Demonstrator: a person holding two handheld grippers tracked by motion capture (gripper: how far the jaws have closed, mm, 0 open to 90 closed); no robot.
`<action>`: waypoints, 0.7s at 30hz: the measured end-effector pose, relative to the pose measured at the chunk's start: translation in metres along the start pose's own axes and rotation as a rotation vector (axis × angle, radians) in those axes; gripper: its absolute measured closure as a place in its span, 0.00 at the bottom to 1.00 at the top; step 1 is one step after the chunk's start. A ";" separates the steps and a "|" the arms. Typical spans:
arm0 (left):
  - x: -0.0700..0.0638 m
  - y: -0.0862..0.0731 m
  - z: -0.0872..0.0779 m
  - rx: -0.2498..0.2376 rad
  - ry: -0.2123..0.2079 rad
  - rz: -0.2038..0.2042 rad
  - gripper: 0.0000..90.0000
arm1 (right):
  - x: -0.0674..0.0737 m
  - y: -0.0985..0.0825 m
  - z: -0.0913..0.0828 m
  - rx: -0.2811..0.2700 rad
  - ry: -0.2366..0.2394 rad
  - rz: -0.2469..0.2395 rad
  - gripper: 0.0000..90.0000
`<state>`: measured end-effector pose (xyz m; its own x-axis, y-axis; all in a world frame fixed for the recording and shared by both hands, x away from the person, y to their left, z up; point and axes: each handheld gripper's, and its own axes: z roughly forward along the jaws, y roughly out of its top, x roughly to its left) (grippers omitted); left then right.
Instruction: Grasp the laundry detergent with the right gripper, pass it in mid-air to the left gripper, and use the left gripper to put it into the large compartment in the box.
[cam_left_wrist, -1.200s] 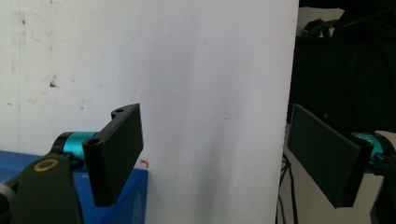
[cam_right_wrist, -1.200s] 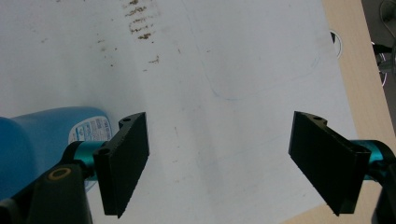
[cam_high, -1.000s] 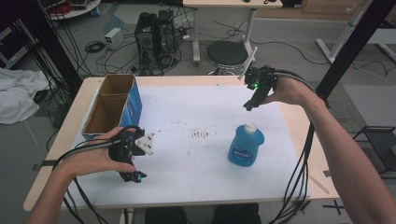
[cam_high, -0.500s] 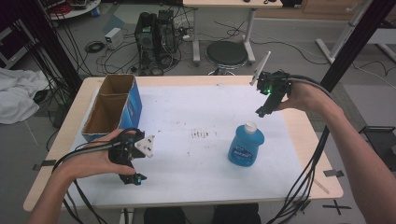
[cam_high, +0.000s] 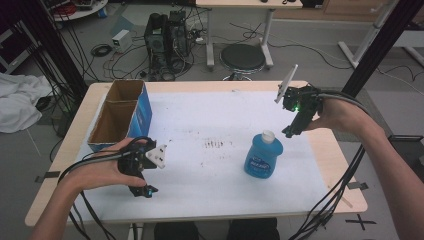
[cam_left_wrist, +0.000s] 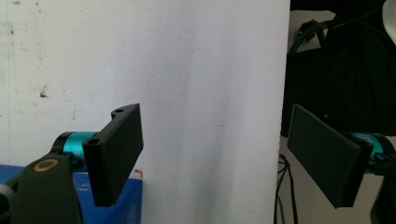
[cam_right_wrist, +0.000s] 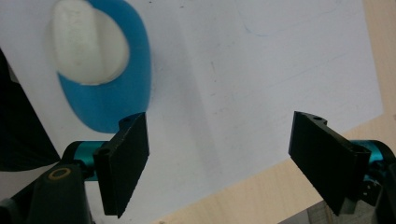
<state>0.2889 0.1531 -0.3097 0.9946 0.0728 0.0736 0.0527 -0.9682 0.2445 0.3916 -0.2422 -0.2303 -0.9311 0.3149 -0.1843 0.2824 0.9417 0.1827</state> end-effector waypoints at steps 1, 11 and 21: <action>0.000 0.000 0.000 -0.001 0.000 0.003 0.21 | 0.003 -0.001 -0.001 -0.007 0.005 -0.007 0.22; 0.002 0.001 0.002 -0.006 -0.011 -0.003 0.21 | 0.028 -0.003 -0.004 -0.056 0.070 0.000 0.22; 0.001 -0.001 0.004 -0.019 0.002 -0.020 0.21 | 0.036 -0.009 0.024 -0.117 0.117 0.048 0.22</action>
<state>0.2905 0.1531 -0.3140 0.9932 0.0925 0.0702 0.0709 -0.9618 0.2644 0.3614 -0.2364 -0.2621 -0.9395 0.3373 -0.0601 0.3051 0.9035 0.3009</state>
